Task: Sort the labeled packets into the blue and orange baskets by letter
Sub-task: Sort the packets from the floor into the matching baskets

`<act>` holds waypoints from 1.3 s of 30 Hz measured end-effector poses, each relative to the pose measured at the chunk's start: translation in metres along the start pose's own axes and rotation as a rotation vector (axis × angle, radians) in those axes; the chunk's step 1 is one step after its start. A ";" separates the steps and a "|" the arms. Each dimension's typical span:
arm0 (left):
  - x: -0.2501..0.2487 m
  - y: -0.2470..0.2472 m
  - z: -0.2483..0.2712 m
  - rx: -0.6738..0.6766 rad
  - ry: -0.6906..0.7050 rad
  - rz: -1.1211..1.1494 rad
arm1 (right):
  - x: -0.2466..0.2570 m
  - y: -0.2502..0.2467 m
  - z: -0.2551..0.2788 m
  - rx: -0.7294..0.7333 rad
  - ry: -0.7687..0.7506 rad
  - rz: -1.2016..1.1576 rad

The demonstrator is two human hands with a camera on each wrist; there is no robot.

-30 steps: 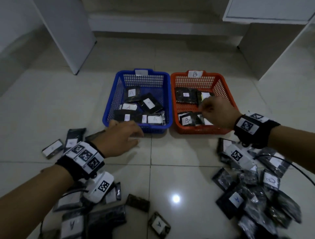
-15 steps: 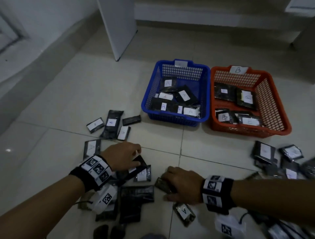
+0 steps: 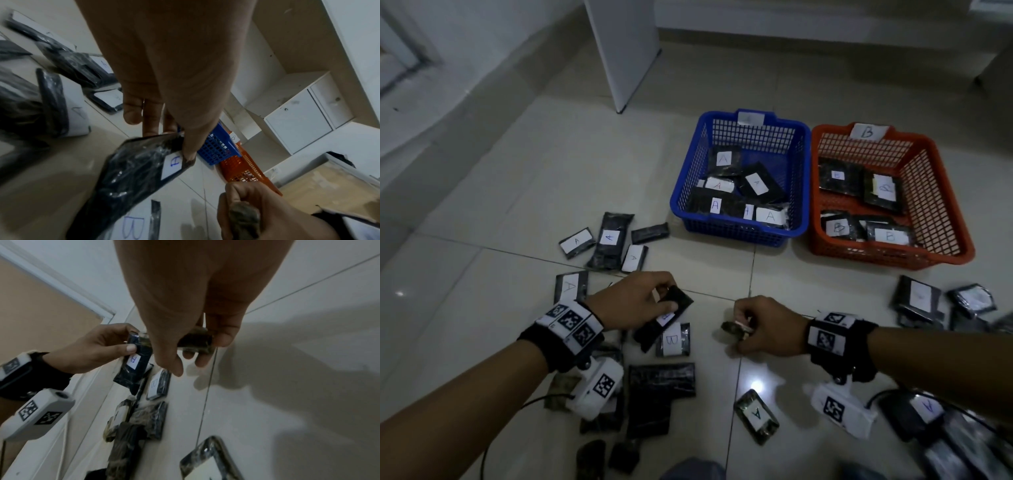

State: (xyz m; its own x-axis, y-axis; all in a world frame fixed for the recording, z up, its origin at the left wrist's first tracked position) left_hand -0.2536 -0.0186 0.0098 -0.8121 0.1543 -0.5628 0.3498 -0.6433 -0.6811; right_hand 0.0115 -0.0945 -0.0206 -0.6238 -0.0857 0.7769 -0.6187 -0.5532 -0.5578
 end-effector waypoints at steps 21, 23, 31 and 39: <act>-0.021 0.008 -0.007 -0.085 -0.001 0.299 | -0.021 -0.016 0.009 -0.272 -0.151 -0.156; -0.022 0.008 -0.008 -0.081 -0.010 0.352 | -0.020 -0.019 0.009 -0.317 -0.139 -0.174; -0.051 -0.013 -0.026 -0.133 0.003 0.544 | -0.008 -0.043 0.003 -0.385 -0.111 -0.318; -0.080 -0.054 -0.067 -0.333 0.067 0.723 | 0.011 -0.114 -0.015 -0.627 -0.144 -0.360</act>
State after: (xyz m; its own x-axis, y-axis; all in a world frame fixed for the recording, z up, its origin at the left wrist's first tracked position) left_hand -0.1762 0.0542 0.0601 -0.3048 -0.1639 -0.9382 0.9087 -0.3451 -0.2349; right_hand 0.0682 -0.0198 0.0474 -0.2889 -0.1198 0.9498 -0.9569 0.0067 -0.2902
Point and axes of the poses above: each hand's wrist, its own z-axis away from the middle knuckle, its own y-axis out of the palm, x = y × z, the point moved 1 cm from there along -z, towards the middle knuckle, and after that the axes turned 11 degrees about -y, right-handed, at the moved point
